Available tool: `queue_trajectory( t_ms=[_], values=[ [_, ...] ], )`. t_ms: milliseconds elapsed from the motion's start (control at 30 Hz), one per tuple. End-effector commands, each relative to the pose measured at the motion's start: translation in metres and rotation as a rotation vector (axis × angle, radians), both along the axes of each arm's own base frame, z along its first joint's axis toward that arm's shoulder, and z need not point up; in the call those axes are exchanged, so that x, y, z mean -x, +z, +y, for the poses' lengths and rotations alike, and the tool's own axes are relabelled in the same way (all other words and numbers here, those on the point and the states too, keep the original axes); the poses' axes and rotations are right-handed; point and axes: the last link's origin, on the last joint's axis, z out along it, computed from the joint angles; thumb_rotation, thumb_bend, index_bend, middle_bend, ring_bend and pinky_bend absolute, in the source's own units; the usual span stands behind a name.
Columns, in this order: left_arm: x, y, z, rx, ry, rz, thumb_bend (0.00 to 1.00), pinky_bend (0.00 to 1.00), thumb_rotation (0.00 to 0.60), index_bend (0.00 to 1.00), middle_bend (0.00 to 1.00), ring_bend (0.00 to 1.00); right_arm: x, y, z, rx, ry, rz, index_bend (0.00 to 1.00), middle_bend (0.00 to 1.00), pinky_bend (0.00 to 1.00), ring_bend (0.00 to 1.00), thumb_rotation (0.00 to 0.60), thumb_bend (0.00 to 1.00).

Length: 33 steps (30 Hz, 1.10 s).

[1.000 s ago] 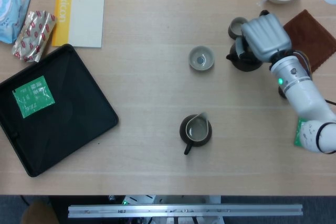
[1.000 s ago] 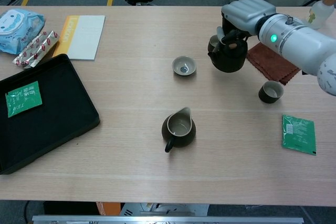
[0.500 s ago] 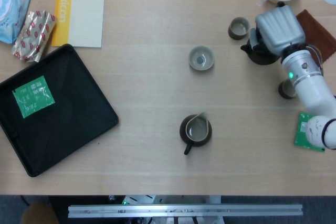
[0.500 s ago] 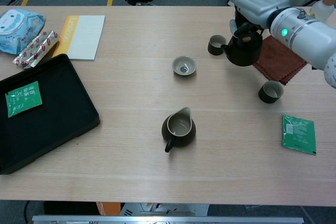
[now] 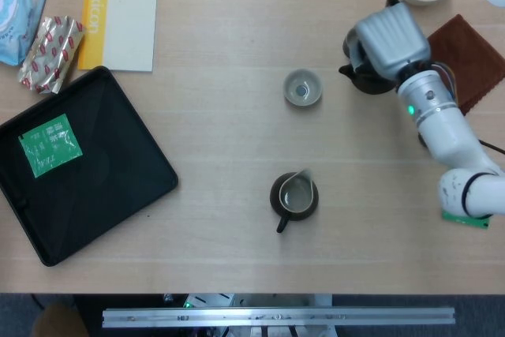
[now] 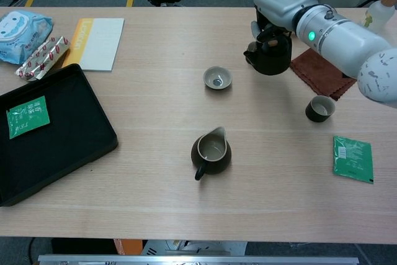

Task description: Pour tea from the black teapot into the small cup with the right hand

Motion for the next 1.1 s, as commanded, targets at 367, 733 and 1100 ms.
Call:
queue_trajectory(
  t_ms=[367, 733, 1100],
  values=[
    [0.002, 0.004, -0.006, -0.022, 0.008, -0.003, 0.39, 0.13, 0.600, 0.15, 0.19, 0.14, -0.032, -0.020, -0.010, 0.018, 0.118, 0.077, 1.00, 0.88, 0.29, 0.85, 0.372, 0.67],
    [0.001, 0.005, -0.008, -0.027, 0.009, 0.000, 0.39, 0.13, 0.600, 0.15, 0.19, 0.14, -0.037, -0.032, -0.008, 0.007, 0.157, 0.120, 1.00, 0.88, 0.29, 0.84, 0.372, 0.67],
    [-0.001, 0.006, -0.009, -0.033, 0.007, 0.002, 0.39, 0.13, 0.600, 0.15, 0.19, 0.14, -0.045, -0.039, -0.006, -0.003, 0.211, 0.188, 1.00, 0.88, 0.29, 0.84, 0.373, 0.67]
  ],
)
